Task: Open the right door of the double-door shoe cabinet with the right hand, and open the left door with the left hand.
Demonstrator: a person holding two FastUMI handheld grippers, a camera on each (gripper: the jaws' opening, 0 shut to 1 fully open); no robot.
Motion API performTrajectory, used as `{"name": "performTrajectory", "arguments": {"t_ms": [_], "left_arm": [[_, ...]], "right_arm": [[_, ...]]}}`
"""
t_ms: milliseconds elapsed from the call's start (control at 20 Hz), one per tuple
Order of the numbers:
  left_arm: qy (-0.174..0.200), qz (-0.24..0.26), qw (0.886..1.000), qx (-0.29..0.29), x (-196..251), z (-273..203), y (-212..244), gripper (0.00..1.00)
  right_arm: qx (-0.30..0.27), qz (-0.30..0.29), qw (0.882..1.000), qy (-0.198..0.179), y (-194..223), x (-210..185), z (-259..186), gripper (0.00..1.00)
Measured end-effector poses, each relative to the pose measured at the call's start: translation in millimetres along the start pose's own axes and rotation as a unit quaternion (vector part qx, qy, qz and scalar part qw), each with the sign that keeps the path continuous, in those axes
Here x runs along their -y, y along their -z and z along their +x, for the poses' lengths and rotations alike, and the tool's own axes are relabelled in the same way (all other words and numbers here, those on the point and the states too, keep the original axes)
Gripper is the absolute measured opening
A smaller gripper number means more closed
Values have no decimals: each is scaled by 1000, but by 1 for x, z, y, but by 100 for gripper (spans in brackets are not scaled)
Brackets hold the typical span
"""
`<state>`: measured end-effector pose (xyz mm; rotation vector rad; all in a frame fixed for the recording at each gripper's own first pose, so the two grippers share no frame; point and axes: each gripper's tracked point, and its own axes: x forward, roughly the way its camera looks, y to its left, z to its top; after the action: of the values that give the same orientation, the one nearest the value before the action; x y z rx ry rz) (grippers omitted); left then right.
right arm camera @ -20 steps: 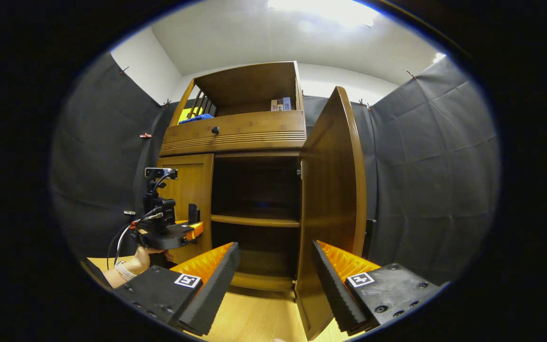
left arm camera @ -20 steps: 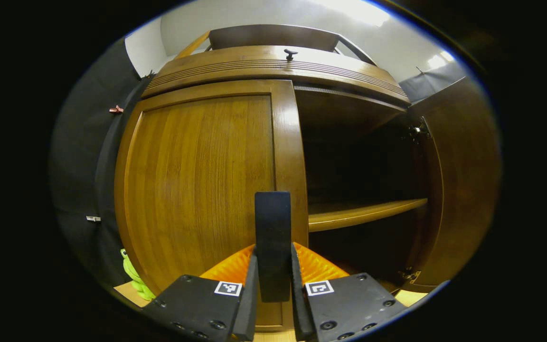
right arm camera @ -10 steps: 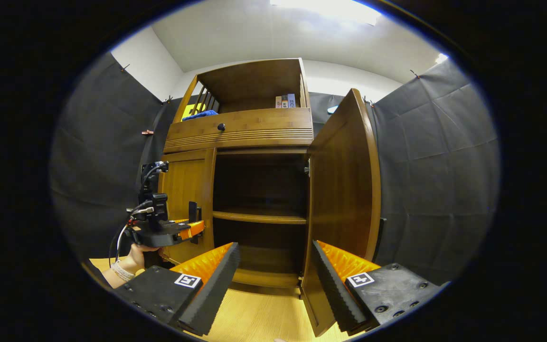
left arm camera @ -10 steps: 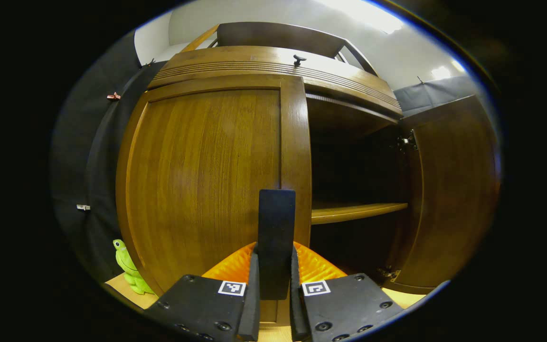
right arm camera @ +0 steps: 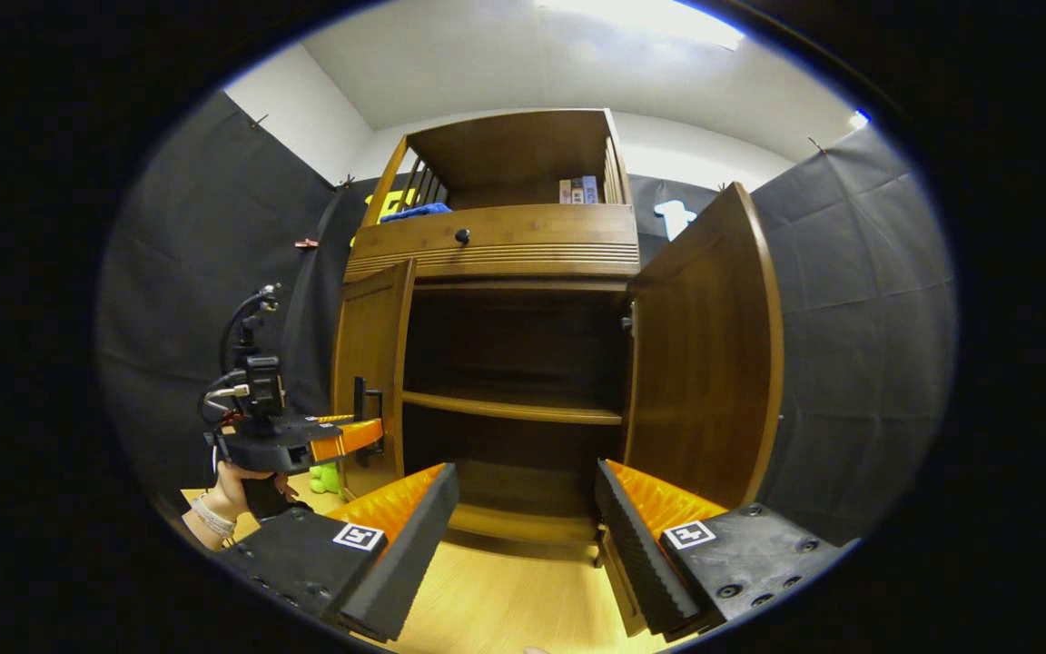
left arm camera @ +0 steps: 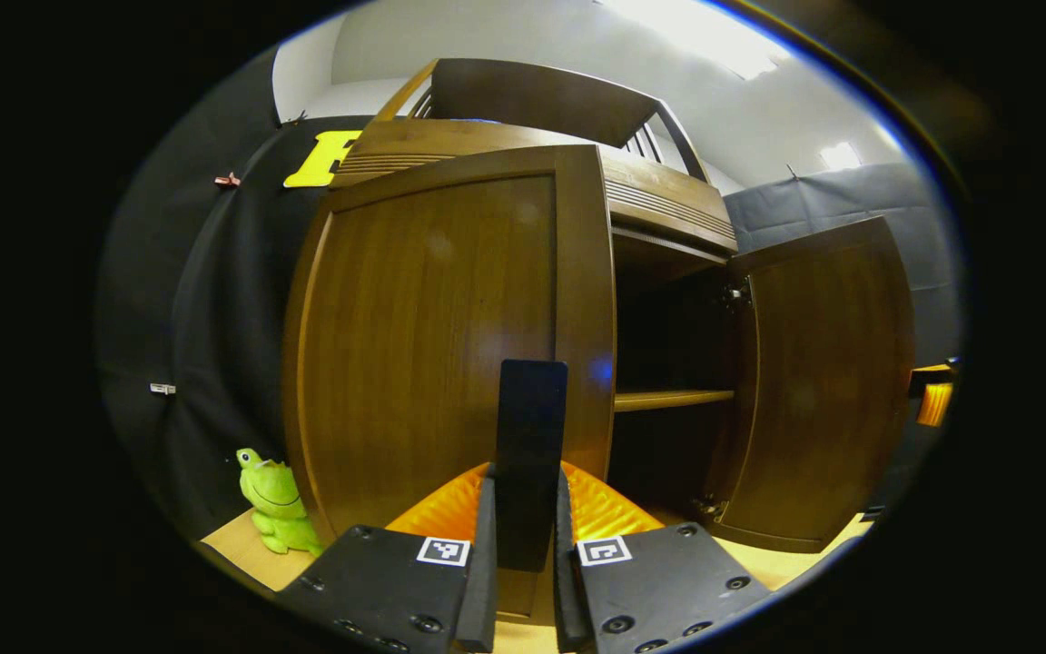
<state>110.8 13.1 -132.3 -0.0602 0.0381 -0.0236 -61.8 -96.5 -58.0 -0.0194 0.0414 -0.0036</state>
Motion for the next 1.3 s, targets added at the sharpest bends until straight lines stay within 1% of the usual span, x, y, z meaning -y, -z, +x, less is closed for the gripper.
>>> {"name": "performTrajectory", "arguments": {"t_ms": [50, 100, 150, 350, 550, 950, 1100, 1250, 1300], "left_arm": [[0, 1, 1000, -1, -2, -6, -1, 29], [0, 2, 1000, -4, -4, -13, 0, 29], [0, 2, 1000, -6, -6, -18, -2, 29], [-3, 1, 1000, -12, -18, -41, -5, 29], [-20, 9, 1000, -14, -36, -68, -8, 29], [-54, 24, 998, -18, -70, -105, -15, 26], [-65, 26, 997, -20, -82, -115, -17, 22], [-76, 33, 996, -23, -93, -123, -19, 22], [-82, 37, 996, -23, -97, -126, -19, 19]], "right_arm": [[0, -1, 1000, -4, 0, -5, 1, 95], [2, -3, 1000, -8, -1, -9, 1, 96], [5, -4, 1000, -11, -3, -13, 0, 95], [11, -3, 1000, -28, -5, -29, 0, 96], [13, 3, 999, -48, -6, -48, 1, 96], [18, 4, 996, -90, -9, -90, 1, 96], [20, 3, 994, -105, -10, -104, 0, 96], [21, -1, 993, -112, -10, -113, 1, 96], [22, -1, 993, -115, -10, -116, 1, 96]]}}
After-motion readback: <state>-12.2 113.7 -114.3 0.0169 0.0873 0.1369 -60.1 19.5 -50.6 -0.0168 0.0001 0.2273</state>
